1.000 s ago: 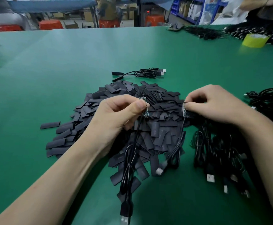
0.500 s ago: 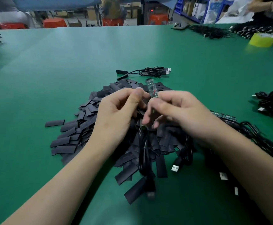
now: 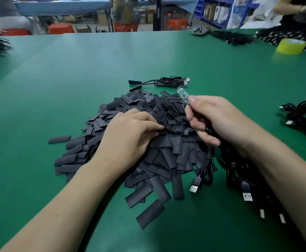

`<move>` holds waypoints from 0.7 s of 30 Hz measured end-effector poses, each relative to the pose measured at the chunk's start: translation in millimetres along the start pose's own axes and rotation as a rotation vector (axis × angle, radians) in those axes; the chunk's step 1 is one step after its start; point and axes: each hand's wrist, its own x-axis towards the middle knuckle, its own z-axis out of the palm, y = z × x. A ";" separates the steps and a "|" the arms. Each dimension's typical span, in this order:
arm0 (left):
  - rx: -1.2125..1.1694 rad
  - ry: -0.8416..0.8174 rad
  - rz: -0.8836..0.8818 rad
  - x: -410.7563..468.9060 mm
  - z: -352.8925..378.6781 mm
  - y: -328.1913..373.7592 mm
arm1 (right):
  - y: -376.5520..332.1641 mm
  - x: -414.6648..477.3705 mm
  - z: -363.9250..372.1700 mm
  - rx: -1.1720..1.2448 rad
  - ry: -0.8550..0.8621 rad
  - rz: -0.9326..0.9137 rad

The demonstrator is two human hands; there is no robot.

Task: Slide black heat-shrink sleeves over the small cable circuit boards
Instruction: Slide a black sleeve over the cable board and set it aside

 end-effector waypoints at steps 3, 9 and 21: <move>-0.025 0.082 0.002 1.1 2.2 0.6 | 7.1 1.3 9.5 -0.172 0.013 -0.051; -0.302 0.201 -0.094 -0.4 3.0 8.8 | 12.2 2.3 15.3 -0.480 0.096 -0.154; -0.457 0.193 -0.174 1.4 8.0 18.5 | 16.9 5.8 12.2 -0.504 0.130 -0.141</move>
